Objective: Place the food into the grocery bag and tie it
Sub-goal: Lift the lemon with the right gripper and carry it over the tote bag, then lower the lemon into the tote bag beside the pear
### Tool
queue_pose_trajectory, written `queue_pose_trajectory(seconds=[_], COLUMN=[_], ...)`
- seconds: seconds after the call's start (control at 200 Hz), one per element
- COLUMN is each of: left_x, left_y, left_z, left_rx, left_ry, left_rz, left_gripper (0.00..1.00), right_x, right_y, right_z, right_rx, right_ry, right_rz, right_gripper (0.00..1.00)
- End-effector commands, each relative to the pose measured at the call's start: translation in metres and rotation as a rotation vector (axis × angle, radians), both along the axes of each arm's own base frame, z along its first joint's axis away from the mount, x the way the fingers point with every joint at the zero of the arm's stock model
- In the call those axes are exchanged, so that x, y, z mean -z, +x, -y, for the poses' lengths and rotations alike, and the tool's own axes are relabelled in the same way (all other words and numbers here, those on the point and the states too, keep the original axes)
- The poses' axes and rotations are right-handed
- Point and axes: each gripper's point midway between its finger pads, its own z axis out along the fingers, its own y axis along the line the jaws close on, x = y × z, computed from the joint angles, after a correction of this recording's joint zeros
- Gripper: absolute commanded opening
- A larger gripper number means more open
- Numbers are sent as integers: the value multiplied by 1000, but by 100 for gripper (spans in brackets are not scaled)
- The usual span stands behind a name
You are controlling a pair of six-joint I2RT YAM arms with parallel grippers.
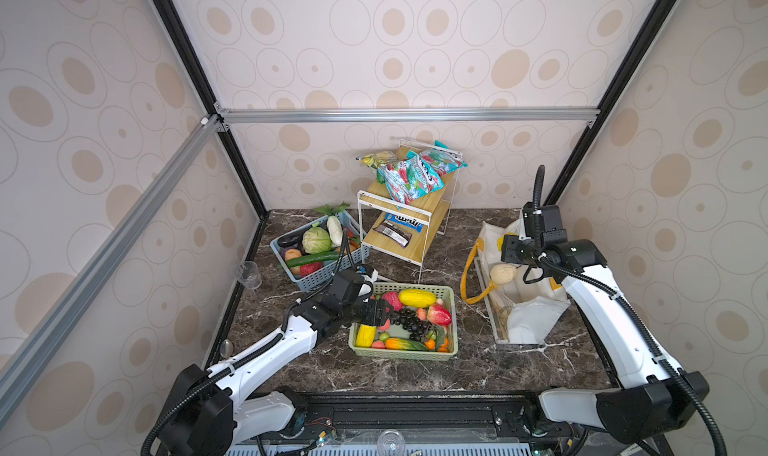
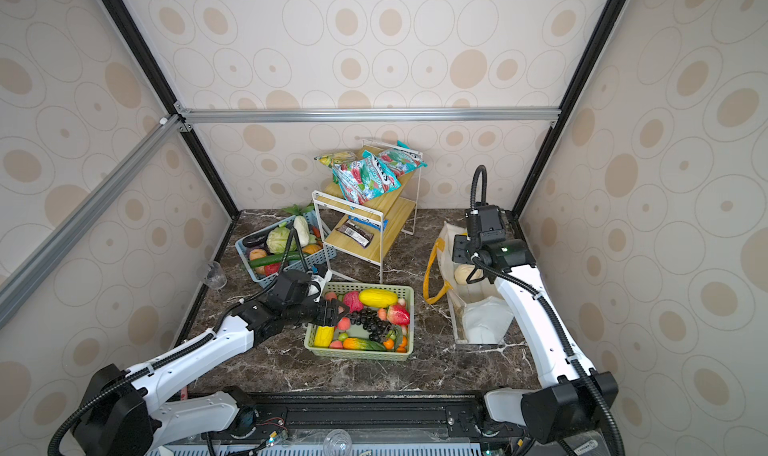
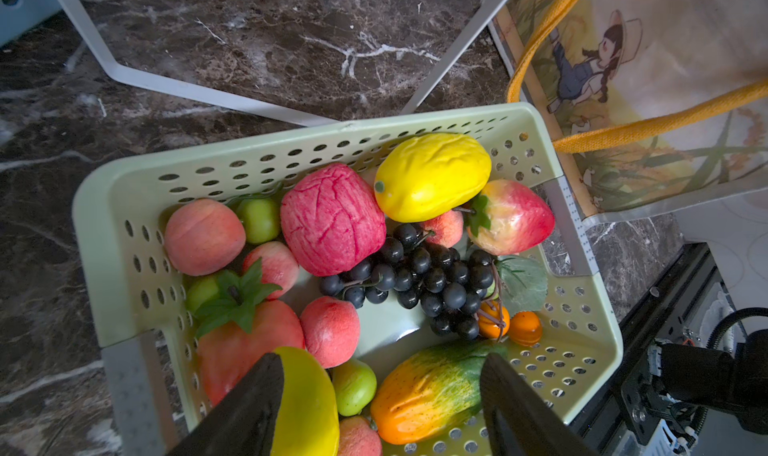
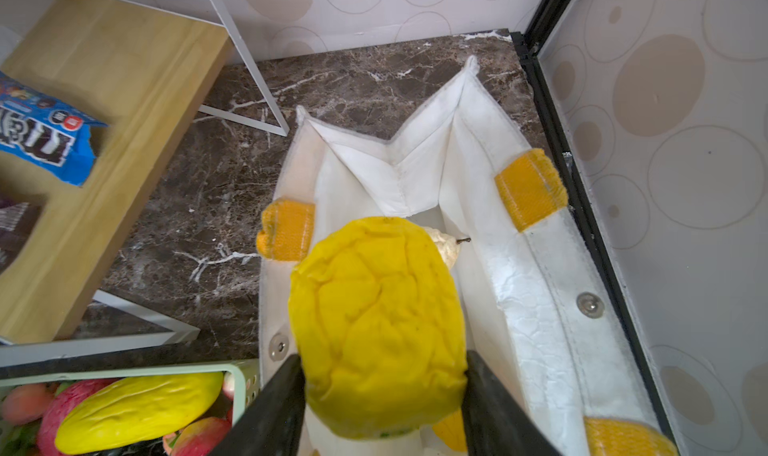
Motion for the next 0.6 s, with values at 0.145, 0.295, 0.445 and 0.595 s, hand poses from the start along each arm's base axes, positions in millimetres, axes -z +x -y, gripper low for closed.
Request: queue_pose_trajectory(seconds=[0.145,0.295,0.445,0.595], left_x=[-13,-11,-10,-10], left_y=[2,3,3,4], left_z=[2,2,2,2], left_rx=[11,11,11,6], left_ry=[3,6,10,10], left_rz=[37,34,32,32], left_gripper=[75,75,75,75], right_x=[27,44,54,62], right_y=[12,19,26,33], right_z=[26,35,43,52], right_rx=[97,121,144,169], right_ry=[-23,6,6,-12], right_rz=[-36,-67,-77,-88], right_gripper=[59,59,58,58])
